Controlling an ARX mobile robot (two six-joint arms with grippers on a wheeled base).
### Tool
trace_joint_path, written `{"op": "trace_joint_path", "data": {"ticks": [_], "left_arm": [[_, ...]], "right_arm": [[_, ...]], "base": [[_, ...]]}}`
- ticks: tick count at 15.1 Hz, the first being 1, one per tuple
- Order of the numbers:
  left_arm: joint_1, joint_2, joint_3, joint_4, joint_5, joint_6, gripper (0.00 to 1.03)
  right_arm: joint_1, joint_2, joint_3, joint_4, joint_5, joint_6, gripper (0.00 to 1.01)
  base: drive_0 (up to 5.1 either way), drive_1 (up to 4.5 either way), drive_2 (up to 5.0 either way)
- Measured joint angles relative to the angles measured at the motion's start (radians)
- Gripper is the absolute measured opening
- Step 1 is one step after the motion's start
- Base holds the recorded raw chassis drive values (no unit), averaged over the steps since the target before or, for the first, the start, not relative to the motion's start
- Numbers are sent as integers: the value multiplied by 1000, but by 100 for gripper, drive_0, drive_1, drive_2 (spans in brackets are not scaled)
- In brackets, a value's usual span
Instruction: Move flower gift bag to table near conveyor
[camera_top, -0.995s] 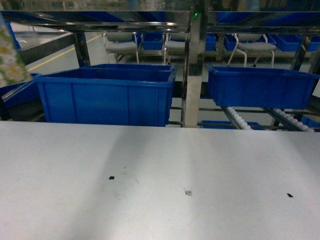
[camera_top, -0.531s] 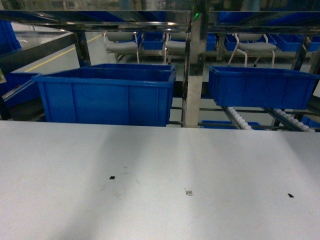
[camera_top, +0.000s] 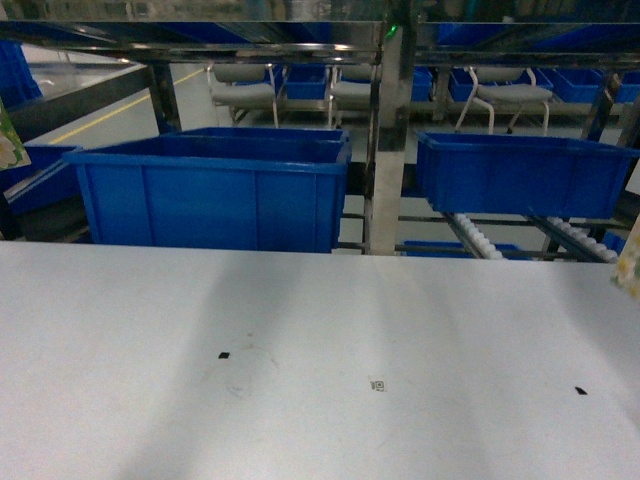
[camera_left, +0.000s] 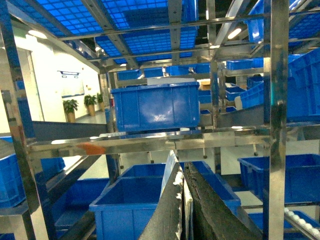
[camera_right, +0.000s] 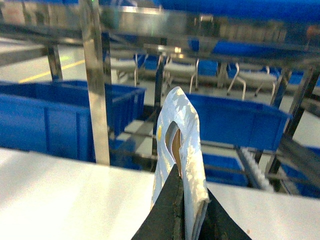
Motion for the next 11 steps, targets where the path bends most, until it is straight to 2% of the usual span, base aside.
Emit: {"op": "trace_joint_path", "data": {"ticks": [2, 3, 5, 6, 7, 11], "left_arm": [[0, 0, 0, 0, 0, 0, 2], [0, 0, 0, 0, 0, 0, 2], [0, 0, 0, 0, 0, 0, 2], [0, 0, 0, 0, 0, 0, 2], [0, 0, 0, 0, 0, 0, 2], [0, 0, 0, 0, 0, 0, 2]], "right_arm": [[-19, 190, 17, -11, -53, 0, 2], [-29, 241, 34, -9, -62, 1, 2], [-38, 331, 82, -4, -59, -2, 2], [-64, 434, 103, 6, -65, -5, 2], [-63, 458, 129, 10, -48, -3, 2], [-34, 454, 108, 18, -15, 0, 2]], "base": [[0, 0, 0], [0, 0, 0], [0, 0, 0], [0, 0, 0], [0, 0, 0], [0, 0, 0]]}}
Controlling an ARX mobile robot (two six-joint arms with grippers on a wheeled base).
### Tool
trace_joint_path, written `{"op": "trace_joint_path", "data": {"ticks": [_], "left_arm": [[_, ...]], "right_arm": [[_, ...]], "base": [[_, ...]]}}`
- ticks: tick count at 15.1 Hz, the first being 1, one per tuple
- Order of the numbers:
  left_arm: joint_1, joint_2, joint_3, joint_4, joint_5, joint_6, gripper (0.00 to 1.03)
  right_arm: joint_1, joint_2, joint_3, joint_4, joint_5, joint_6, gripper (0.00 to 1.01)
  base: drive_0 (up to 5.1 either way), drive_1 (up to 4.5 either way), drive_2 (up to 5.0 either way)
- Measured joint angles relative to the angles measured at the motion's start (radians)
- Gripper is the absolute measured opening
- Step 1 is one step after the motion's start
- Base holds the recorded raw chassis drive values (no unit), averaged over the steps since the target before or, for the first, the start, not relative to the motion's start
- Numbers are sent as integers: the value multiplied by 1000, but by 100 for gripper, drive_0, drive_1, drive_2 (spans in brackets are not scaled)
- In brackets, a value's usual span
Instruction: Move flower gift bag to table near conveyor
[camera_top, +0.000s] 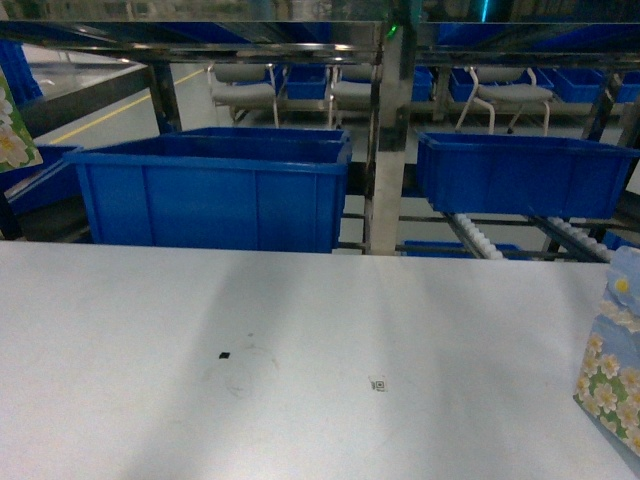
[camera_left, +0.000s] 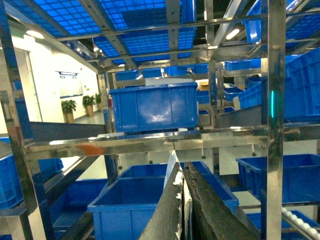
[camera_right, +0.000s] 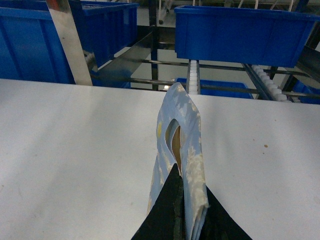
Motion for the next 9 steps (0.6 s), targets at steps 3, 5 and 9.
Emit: {"op": "trace_joint_path", "data": {"ticks": [3, 5, 9], "left_arm": [[0, 0, 0, 0, 0, 0, 2], [0, 0, 0, 0, 0, 0, 2], [0, 0, 0, 0, 0, 0, 2]], "right_arm": [[22, 3, -40, -3, 11, -2, 9], [53, 49, -100, -25, 25, 0, 35], [71, 18, -121, -26, 72, -4, 55]], "base": [[0, 0, 0], [0, 0, 0], [0, 0, 0]]}}
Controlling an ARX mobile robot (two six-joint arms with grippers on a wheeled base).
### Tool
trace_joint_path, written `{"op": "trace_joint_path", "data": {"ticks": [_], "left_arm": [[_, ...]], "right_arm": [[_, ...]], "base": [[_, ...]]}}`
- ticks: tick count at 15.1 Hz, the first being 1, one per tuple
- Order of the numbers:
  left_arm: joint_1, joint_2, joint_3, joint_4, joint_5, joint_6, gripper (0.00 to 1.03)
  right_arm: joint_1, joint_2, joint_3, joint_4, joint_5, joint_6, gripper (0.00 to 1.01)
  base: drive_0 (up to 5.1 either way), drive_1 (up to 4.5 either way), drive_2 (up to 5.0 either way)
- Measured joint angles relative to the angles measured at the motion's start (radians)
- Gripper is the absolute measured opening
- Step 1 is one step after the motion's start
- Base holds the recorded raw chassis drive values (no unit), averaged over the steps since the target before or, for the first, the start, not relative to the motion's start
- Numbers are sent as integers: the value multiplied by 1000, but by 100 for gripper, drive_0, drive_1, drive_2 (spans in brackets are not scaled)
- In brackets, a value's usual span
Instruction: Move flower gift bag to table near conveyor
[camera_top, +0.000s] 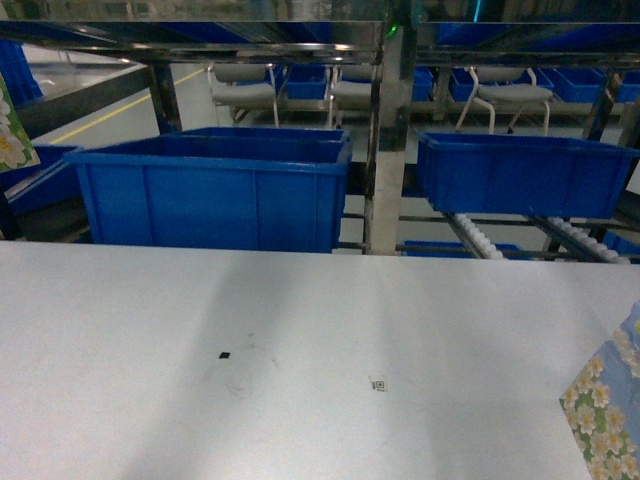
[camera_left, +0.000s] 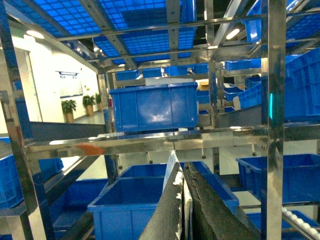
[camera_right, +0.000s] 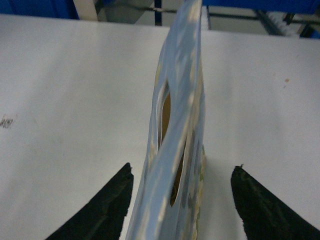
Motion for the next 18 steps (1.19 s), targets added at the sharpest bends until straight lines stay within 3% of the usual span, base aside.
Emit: {"op": "trace_joint_path", "data": {"ticks": [2, 4, 8, 10, 11, 13, 14, 18], "left_arm": [[0, 0, 0, -1, 0, 0, 2], [0, 0, 0, 0, 0, 0, 2], [0, 0, 0, 0, 0, 0, 2], [0, 0, 0, 0, 0, 0, 2], [0, 0, 0, 0, 0, 0, 2], [0, 0, 0, 0, 0, 0, 2], [0, 0, 0, 0, 0, 0, 2], [0, 0, 0, 0, 0, 0, 2]], "right_arm": [[21, -152, -1, 5, 63, -13, 77], [26, -264, 28, 15, 85, -31, 100], [34, -541, -40, 9, 183, -43, 98], [31, -736, -115, 0, 207, -58, 98], [31, -867, -142, -80, 225, -61, 98], [31, -1197, -192, -422, 273, -74, 98], [31, -1343, -188, -502, 276, -76, 98], [31, -1331, -188, -511, 275, -76, 98]], "base": [[0, 0, 0], [0, 0, 0], [0, 0, 0], [0, 0, 0], [0, 0, 0], [0, 0, 0], [0, 0, 0], [0, 0, 0]]}}
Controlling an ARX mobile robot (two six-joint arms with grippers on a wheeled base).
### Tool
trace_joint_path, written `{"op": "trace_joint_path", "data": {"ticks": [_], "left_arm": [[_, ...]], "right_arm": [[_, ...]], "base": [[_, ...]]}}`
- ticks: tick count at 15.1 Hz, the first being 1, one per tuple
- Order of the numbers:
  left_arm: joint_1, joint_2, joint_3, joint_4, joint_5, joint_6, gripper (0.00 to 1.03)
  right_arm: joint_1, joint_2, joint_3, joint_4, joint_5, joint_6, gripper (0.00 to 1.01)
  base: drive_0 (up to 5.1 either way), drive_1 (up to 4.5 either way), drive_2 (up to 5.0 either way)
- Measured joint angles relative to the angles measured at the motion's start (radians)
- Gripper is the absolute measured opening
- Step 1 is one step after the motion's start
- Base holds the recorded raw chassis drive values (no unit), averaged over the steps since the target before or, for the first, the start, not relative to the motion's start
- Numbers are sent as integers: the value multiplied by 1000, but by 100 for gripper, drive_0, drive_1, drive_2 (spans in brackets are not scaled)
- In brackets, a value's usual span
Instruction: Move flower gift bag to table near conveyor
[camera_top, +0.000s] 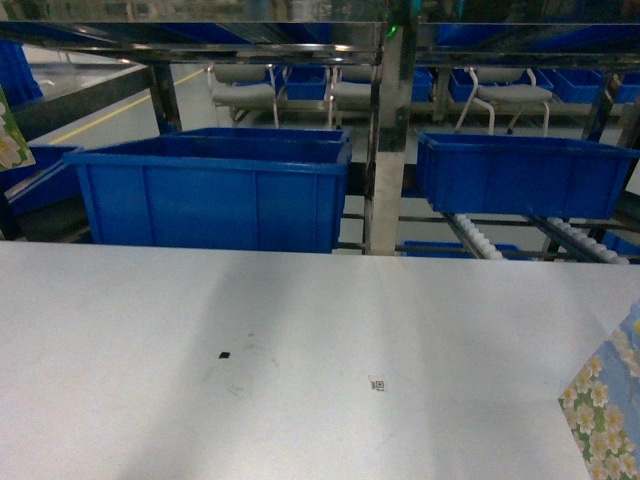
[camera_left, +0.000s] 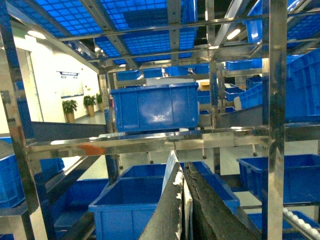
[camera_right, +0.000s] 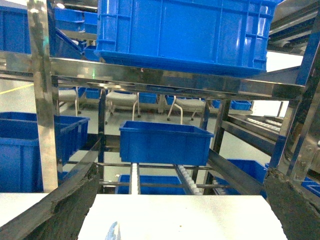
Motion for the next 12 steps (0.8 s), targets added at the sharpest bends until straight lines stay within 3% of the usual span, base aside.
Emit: {"op": "trace_joint_path", "data": {"ticks": [2, 5, 8, 10, 12], "left_arm": [[0, 0, 0, 0, 0, 0, 2], [12, 110, -1, 149, -9, -4, 2], [43, 327, 3, 327, -1, -50, 2], [106, 439, 5, 419, 11, -104, 2], [124, 469, 5, 444, 18, -114, 2]], "right_arm": [[0, 1, 0, -1, 0, 0, 98], [0, 1, 0, 0, 0, 0, 98], [0, 1, 0, -1, 0, 0, 98], [0, 1, 0, -1, 0, 0, 98], [0, 1, 0, -1, 0, 0, 98]], "base": [[0, 0, 0], [0, 0, 0], [0, 0, 0], [0, 0, 0], [0, 0, 0]]}}
